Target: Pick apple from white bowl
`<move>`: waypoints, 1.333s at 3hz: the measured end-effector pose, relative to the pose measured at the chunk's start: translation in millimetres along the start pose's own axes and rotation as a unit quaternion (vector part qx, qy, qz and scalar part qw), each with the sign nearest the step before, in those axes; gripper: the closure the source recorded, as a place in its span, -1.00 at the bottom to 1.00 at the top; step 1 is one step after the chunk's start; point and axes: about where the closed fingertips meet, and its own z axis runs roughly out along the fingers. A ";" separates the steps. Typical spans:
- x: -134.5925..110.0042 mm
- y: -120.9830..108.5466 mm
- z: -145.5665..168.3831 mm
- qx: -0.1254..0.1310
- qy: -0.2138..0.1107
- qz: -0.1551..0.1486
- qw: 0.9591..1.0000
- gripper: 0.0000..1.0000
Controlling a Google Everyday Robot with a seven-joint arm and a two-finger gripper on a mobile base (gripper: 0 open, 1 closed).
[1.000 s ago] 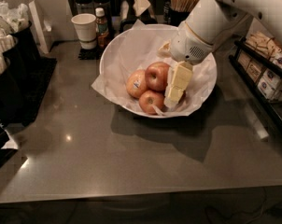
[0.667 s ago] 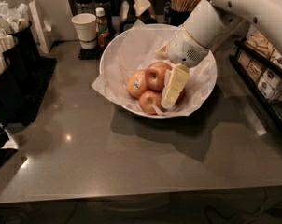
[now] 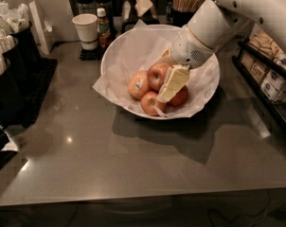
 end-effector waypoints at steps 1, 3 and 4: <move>0.0 0.0 0.0 0.000 0.000 0.000 1.000 0.31; -8.2 4.2 -5.9 -0.005 -0.016 -0.014 1.000 1.00; -17.9 21.9 -27.1 -0.015 -0.044 -0.027 0.999 1.00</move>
Offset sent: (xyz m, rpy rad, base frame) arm 0.0000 0.0000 0.0000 0.0000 0.0000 0.0000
